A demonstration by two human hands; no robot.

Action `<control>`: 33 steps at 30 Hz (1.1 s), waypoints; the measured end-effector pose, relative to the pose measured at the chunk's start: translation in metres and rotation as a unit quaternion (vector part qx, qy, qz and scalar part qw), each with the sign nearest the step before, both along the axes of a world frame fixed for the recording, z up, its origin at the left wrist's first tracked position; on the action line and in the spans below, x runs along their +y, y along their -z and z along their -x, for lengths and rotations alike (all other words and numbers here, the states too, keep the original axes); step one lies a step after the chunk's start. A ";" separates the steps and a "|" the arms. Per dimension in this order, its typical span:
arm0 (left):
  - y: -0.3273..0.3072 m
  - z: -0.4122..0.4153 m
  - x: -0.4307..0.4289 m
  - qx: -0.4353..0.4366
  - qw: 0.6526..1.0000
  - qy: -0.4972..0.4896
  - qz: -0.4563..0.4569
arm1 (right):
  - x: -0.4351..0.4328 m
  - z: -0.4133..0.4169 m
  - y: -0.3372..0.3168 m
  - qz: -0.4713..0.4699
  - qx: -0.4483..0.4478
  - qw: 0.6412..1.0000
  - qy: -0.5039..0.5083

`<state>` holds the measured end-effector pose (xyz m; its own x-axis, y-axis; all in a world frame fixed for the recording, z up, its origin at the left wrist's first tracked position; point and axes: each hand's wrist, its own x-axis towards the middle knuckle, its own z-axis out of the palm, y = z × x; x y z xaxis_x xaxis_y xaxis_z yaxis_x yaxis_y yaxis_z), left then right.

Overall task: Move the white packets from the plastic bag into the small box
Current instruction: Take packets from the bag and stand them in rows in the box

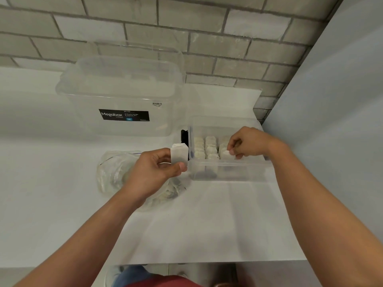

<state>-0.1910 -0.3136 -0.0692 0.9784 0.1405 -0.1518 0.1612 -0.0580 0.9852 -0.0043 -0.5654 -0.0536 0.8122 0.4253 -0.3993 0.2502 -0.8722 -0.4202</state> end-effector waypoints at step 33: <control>-0.025 -0.056 -0.033 -0.098 0.958 0.115 -0.242 | 0.019 0.089 -0.058 -0.153 -0.210 0.966 -0.023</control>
<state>-0.1350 -0.3470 -0.0443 0.9949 -0.0745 0.0674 -0.0967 -0.5271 0.8443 -0.0930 -0.5464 0.0047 0.8530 0.5102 0.1099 0.4890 -0.7079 -0.5096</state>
